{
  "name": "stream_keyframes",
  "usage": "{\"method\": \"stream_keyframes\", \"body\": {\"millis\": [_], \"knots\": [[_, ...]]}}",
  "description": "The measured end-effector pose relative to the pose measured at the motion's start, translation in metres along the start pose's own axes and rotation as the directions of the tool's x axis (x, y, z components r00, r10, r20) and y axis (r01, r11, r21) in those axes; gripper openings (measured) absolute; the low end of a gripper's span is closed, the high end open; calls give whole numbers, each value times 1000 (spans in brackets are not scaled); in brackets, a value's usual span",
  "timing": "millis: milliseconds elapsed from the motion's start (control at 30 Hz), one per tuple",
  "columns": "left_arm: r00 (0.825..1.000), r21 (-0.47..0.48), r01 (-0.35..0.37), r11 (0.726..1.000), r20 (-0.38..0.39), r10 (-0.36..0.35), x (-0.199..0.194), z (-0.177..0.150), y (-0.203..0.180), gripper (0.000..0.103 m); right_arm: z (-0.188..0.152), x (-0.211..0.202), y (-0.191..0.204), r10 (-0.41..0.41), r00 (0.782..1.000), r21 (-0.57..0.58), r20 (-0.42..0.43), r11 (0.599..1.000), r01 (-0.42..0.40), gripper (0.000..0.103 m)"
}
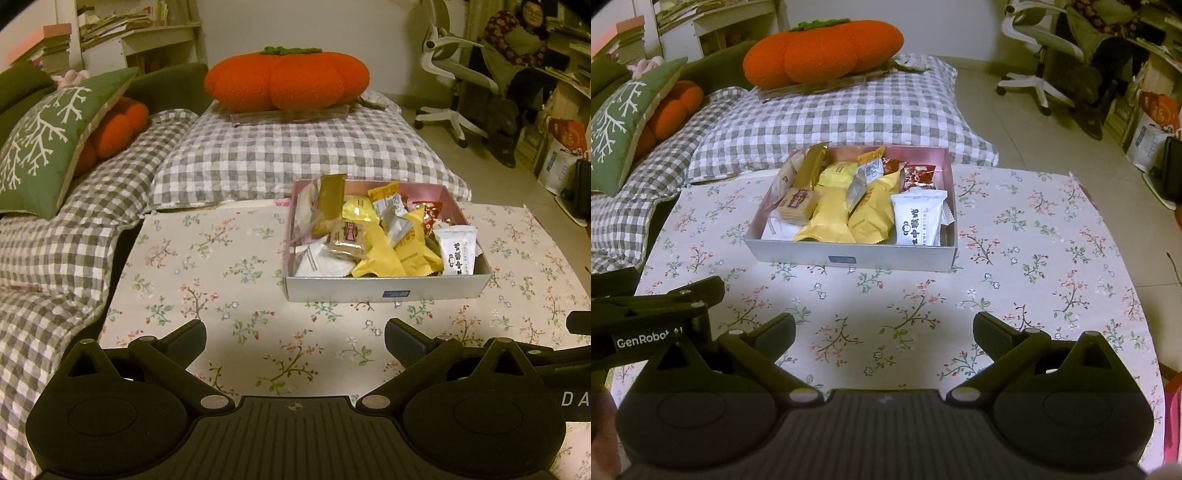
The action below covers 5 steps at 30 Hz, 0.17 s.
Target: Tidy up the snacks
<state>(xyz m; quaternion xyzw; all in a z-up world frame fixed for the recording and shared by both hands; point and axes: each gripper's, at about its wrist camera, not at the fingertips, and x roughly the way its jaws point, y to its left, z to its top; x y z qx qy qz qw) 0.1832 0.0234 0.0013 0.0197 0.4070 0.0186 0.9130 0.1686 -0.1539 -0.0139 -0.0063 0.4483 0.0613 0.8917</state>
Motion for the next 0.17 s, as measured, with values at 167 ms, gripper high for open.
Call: {"method": "stream_keyframes", "body": {"millis": [167], "knots": [[1000,2,-2,1000,-7,2,0,0,0,103,0,0,1,-2,1000,-1,0,1000,2,102]]}}
